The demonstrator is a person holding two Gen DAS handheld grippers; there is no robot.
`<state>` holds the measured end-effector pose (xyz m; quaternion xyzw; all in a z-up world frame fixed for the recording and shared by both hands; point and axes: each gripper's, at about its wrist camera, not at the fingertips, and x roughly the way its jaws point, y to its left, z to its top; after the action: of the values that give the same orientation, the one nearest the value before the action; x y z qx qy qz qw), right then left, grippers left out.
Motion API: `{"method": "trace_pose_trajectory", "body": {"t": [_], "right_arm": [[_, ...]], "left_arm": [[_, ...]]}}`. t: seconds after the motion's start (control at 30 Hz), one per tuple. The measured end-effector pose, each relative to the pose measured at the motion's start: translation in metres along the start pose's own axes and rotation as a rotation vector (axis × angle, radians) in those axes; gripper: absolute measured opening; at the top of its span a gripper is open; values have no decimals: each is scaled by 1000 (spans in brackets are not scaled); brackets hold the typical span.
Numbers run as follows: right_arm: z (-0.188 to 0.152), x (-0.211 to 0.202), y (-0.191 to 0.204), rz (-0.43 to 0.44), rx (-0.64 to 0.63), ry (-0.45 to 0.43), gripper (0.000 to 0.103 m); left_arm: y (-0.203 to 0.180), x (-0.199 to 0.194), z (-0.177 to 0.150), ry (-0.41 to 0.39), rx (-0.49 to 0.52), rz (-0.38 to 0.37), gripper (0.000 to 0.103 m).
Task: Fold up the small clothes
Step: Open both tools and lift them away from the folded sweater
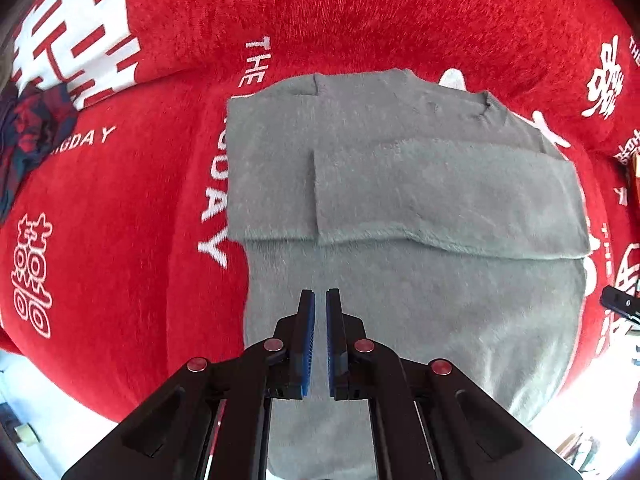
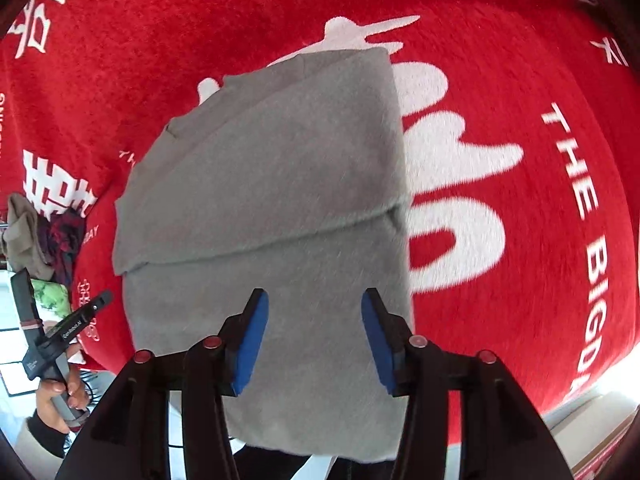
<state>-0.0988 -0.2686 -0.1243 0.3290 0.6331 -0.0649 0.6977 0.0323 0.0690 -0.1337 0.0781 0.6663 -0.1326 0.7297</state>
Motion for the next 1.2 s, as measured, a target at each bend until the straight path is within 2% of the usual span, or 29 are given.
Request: {"method": "trace_pose_trajectory", "body": {"t": [0.07,0.1,0.13,0.17,0.2,0.3,0.37,0.57,0.67,1.2], "right_arm": [[-5,-4,3,6,3,-3,72],[-8,-7,5,5,3,-1,72],[-11,-10,7,6,4,1,72],[-13,-12,9,7,6,2,73],[-15,-15,11,8,6,4,77],[-21,-22,18,7,-7,1,79],[-24,-26,21,-6,-15,-1,86],[-36,-46,33,-31,-40,-14,87],[-40,-55,39,-35,-52,-9,87],[-46,-70,32,43,-42,83,87]], "left_arm": [[0,-7,-6,4,-10,-8,6],[0,-10,-7,5,-13,-6,28],[1,-13,-9,10,-17,-2,93],[0,-15,-10,14,-23,14,100],[0,-22,-12,-8,-27,37,101],[-5,-35,-12,-13,-3,54,101],[-8,-45,-13,-19,3,64,101],[-13,-60,-22,18,-9,56,101],[-20,-66,-29,49,19,44,101],[-57,-101,-24,50,66,84,101]]}}
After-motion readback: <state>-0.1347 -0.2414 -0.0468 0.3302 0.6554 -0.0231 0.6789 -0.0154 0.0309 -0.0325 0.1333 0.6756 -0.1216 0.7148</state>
